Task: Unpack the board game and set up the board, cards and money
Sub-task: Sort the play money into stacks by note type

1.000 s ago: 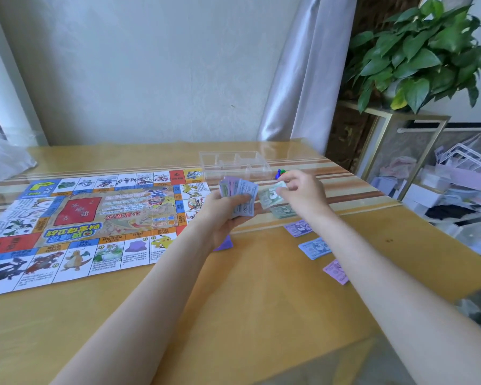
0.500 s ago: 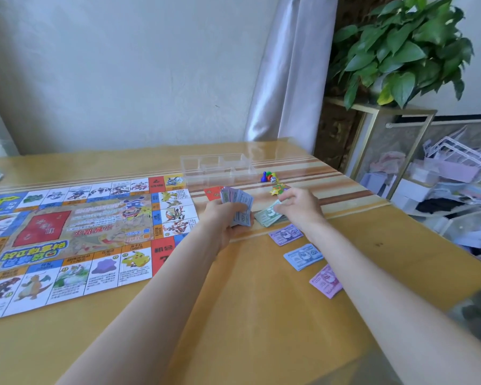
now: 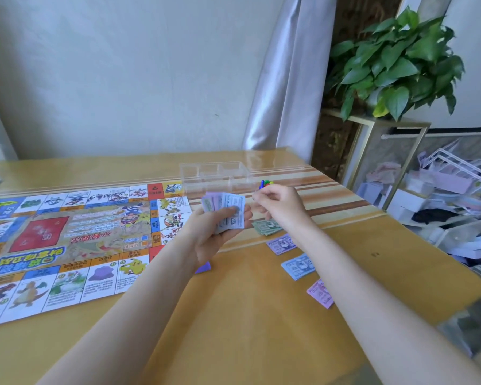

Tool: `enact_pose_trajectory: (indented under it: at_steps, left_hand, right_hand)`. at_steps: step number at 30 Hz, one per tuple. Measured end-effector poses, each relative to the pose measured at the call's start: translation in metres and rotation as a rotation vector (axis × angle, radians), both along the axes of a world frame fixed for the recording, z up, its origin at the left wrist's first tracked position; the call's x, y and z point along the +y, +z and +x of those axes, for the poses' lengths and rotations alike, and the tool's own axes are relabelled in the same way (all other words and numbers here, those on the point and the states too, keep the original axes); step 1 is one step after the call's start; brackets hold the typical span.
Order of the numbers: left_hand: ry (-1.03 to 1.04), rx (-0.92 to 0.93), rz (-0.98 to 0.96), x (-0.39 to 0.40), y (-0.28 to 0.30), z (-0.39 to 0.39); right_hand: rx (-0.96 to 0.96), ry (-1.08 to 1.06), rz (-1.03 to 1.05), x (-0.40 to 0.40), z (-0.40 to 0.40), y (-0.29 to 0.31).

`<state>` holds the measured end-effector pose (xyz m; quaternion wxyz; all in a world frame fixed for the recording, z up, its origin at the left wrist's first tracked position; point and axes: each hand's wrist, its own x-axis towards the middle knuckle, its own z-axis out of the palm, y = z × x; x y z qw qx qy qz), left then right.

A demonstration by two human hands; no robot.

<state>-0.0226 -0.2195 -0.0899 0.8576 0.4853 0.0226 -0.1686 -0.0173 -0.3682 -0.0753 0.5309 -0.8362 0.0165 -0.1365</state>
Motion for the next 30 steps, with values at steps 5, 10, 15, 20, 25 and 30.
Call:
enact_pose_trajectory:
  at_steps: [5,10,15,20,25,30]
  left_hand:
    - [0.048,0.096,-0.179,0.013,-0.009,-0.007]
    - [-0.1,0.058,-0.313,0.017,-0.002,-0.014]
    - [-0.131,0.001,-0.293,0.017,0.003,-0.018]
    - [-0.008,-0.074,-0.084,0.012,0.002,-0.021]
    - [0.035,-0.094,-0.06,0.008,0.003,-0.024]
    - [-0.01,-0.104,-0.071,0.005,0.007,-0.026]
  right_hand:
    - [0.139,0.245,0.27,0.031,-0.015,-0.007]
    - [0.125,0.185,0.334,0.035,-0.023,-0.008]
    - [0.109,0.146,0.243,0.029,-0.03,0.0]
    - [0.093,0.126,0.195,0.024,-0.032,0.007]
    - [0.088,0.121,0.27,0.023,-0.033,0.012]
    - [0.112,-0.011,0.227,0.021,-0.028,0.008]
